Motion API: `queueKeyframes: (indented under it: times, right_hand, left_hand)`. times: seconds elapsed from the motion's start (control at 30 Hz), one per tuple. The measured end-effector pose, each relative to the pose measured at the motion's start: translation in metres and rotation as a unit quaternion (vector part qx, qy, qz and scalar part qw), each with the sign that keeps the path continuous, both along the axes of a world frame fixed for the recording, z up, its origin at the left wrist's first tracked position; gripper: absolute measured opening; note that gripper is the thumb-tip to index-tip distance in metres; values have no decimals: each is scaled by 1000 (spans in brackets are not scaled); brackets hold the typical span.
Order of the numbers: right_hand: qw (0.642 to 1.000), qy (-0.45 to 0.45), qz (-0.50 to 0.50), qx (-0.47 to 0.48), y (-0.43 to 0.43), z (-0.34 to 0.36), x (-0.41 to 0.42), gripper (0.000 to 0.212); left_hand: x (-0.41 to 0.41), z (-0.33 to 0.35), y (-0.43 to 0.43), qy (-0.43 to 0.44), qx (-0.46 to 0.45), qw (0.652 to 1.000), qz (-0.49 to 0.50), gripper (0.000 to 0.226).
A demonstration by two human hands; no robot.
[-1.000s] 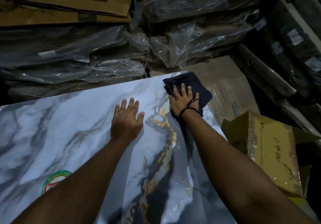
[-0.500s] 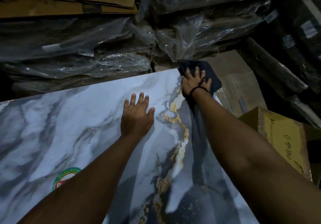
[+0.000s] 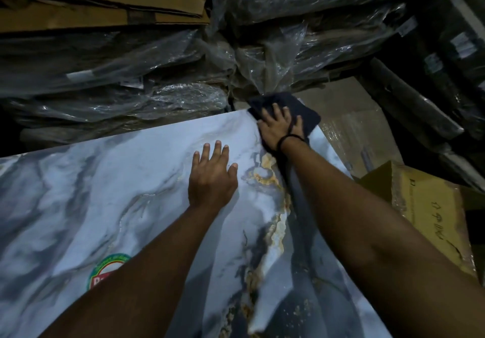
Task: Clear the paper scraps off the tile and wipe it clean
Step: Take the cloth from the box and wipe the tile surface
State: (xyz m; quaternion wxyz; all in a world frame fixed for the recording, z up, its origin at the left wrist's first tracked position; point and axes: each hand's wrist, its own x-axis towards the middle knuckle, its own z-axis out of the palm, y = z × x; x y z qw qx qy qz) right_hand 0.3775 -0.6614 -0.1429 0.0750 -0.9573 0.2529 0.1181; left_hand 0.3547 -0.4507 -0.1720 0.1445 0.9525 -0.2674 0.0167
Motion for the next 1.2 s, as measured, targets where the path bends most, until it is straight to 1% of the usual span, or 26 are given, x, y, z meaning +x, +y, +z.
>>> queueKeyframes:
  times: [0.03,0.1,0.17,0.27,0.3,0.37,0.43,0.53,0.57,0.63,0.73,0.83,0.9,0.97,1.03,1.1,1.17,1.2]
  right_hand:
    - [1000,9,-16,7,-3,2,2,55]
    - [1000,11,-12,10,10,5,10,57]
    - [999,2,36,4,41,3,19,57]
    - [989,5,148,-4,92,0,19,55]
    - [986,5,167,-2,100,-1,15,54]
    - [985,-3,174,6,98,-2,0,52]
    - [988,-12,154,-5,76,-4,-19,51]
    - [997,-4,80,-22,34,-4,-58,52]
    - [998,-1,60,-23,26,-3,-72,52]
    - [998,-1,47,-28,32,-2,-96,53]
    - [994,-11,95,-44,78,-4,-125,55]
    - [987,-16,160,-31,115,-5,-146,55]
    - [985,-18,170,-11,119,-2,-152,53]
    - [984,-17,175,-16,108,-1,-155,52]
    - [991,-19,133,-28,85,-3,-158,52]
    - [997,-26,51,-42,58,-5,-163,53]
    - [999,-8,-11,-30,41,-5,-163,53]
    - [999,-3,-32,-18,41,-5,-160,53]
  left_hand:
    - [0,0,0,-2,-1,1000,2,56]
    - [1,1,0,5,-18,1000,9,55]
    - [2,3,-1,26,-81,996,33,57]
    - [5,8,2,61,-220,968,99,62]
    - [4,8,4,62,-246,960,116,61]
    - [2,11,7,69,-258,955,127,60]
    - [1,12,8,81,-235,961,118,57]
    - [3,10,7,72,-160,981,86,56]
    - [4,9,6,64,-131,986,75,56]
    - [7,8,4,54,-95,992,68,48]
    - [6,10,5,49,-81,994,63,45]
    - [5,14,7,61,-76,994,51,45]
    - [6,21,11,96,-100,989,51,44]
    - [6,29,22,127,-131,982,38,44]
    - [-3,33,48,112,-101,989,7,45]
    - [-20,32,83,48,-57,997,-23,46]
    - [-41,27,118,10,-21,999,-21,52]
    - [-49,26,132,18,7,1000,-11,54]
